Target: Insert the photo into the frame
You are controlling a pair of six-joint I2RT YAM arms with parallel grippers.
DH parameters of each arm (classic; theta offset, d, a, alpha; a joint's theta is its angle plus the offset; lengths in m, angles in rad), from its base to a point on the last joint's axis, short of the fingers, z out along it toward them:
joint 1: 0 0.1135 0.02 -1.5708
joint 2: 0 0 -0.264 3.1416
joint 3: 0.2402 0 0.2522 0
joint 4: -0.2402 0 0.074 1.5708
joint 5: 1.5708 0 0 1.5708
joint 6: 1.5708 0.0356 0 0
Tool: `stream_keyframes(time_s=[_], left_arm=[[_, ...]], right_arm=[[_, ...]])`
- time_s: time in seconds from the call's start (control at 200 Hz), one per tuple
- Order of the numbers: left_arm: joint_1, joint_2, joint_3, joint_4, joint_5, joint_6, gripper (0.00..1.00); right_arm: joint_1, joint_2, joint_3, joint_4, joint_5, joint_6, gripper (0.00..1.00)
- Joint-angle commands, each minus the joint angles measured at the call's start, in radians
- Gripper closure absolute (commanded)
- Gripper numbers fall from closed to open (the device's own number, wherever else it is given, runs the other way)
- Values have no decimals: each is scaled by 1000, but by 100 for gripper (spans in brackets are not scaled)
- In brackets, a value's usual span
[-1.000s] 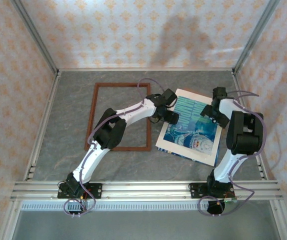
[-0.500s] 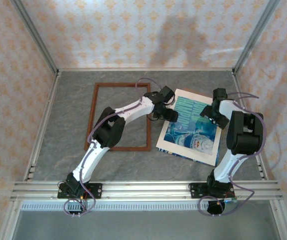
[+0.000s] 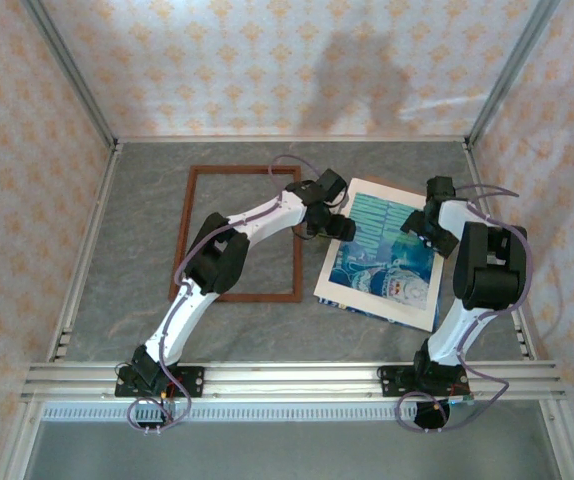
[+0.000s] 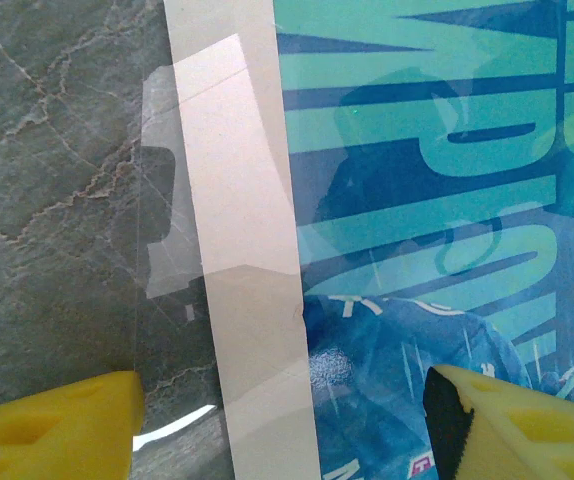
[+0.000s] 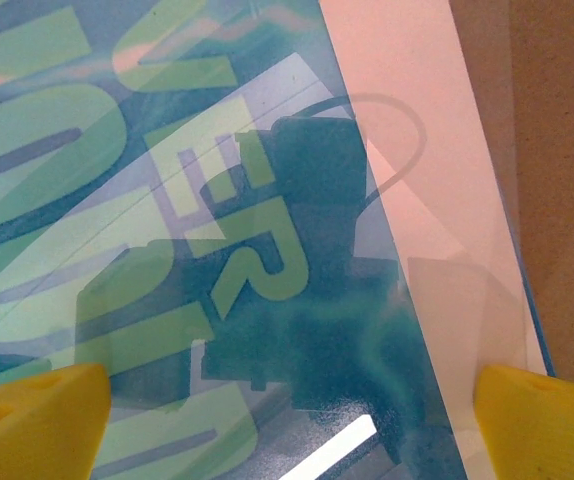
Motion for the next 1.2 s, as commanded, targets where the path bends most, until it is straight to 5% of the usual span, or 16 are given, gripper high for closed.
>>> stream_keyframes(time_s=[0.0, 0.891, 1.196], left_arm=[[-5, -17, 39, 32, 62, 2, 30], [28, -93, -18, 71, 220, -34, 32], [34, -88, -64, 76, 183, -77, 43]], right_arm=[[0, -1, -19, 14, -34, 12, 7], [1, 0, -12, 11, -62, -1, 7], [0, 0, -10, 9, -60, -4, 7]])
